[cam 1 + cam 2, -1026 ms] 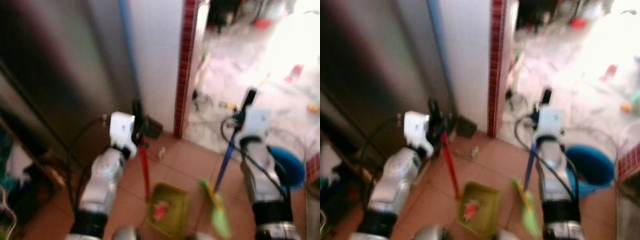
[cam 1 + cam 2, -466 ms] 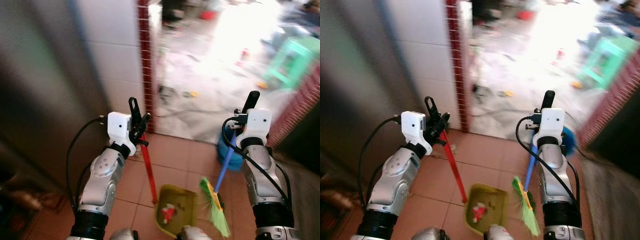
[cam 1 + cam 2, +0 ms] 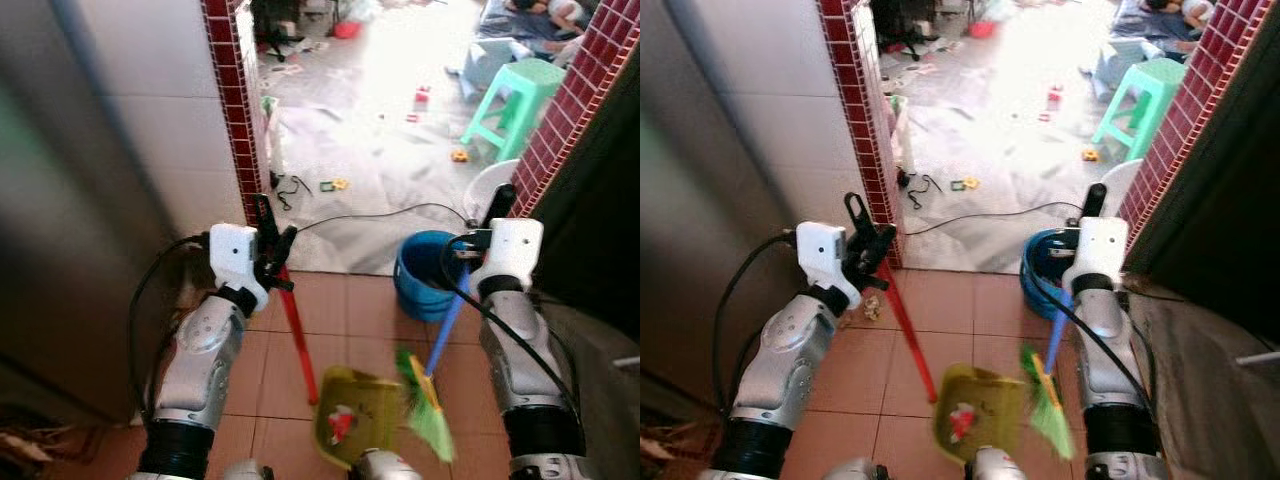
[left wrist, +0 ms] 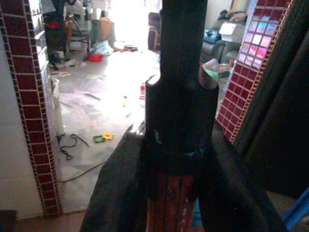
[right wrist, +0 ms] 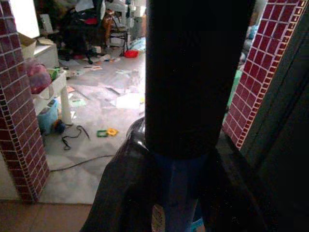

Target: Sweep floor

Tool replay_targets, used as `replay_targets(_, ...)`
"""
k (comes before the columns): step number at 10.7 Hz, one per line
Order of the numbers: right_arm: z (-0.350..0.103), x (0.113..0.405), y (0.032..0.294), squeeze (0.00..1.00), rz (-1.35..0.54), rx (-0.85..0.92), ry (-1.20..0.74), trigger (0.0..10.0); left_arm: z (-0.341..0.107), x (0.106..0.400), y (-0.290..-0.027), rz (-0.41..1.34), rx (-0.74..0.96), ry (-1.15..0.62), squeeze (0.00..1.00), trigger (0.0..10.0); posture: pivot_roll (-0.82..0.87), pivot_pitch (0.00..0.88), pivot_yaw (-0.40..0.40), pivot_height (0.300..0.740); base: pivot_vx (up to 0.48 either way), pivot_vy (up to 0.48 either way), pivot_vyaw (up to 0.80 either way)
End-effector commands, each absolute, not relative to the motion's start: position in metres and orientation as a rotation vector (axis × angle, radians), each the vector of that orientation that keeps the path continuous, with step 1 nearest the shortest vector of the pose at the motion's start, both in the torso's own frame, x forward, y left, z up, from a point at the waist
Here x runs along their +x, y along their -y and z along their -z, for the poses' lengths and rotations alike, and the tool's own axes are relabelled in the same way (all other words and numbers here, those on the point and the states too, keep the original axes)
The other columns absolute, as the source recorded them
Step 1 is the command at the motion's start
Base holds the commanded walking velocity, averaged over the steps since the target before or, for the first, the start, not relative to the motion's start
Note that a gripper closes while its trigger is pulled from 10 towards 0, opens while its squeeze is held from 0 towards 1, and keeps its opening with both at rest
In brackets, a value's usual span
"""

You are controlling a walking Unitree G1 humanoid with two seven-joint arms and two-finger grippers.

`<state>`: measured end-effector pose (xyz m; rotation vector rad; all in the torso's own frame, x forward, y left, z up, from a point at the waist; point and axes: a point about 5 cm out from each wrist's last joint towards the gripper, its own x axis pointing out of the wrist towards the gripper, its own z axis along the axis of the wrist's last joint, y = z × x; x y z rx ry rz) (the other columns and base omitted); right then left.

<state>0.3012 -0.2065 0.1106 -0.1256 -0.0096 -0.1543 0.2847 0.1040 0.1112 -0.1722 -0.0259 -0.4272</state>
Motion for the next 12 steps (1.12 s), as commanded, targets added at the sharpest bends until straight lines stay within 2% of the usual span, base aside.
replay_targets(1, -0.1154, 0.3038, 0.2058, 0.00, 0.155, -0.133, 0.029, 10.0, -0.1216, 0.2873, -0.1036, 0.441, -0.180, 0.066, 0.00, 10.0, -0.09, 0.000, 0.030, 0.740, 0.000, 0.000, 0.00)
replay_targets(2, -0.1156, 0.3049, 0.2042, 0.00, 0.144, -0.133, 0.027, 10.0, -0.1213, 0.2873, -0.1035, 0.443, -0.180, 0.065, 0.00, 10.0, -0.09, 0.000, 0.030, 0.740, 0.000, 0.000, 0.00)
replay_targets(6, -0.1164, 0.3034, 0.2095, 0.00, 0.173, -0.150, 0.034, 10.0, -0.1184, 0.2855, -0.1013, 0.458, -0.184, 0.053, 0.00, 10.0, -0.09, 0.000, 0.032, 0.740, 0.000, -0.310, 0.00)
replay_targets(12, -0.1135, 0.3016, 0.2096, 0.00, 0.176, -0.154, 0.026, 10.0, -0.1122, 0.2834, -0.1028, 0.458, -0.171, 0.030, 0.00, 10.0, -0.09, 0.000, 0.037, 0.740, 0.000, -0.434, -0.59)
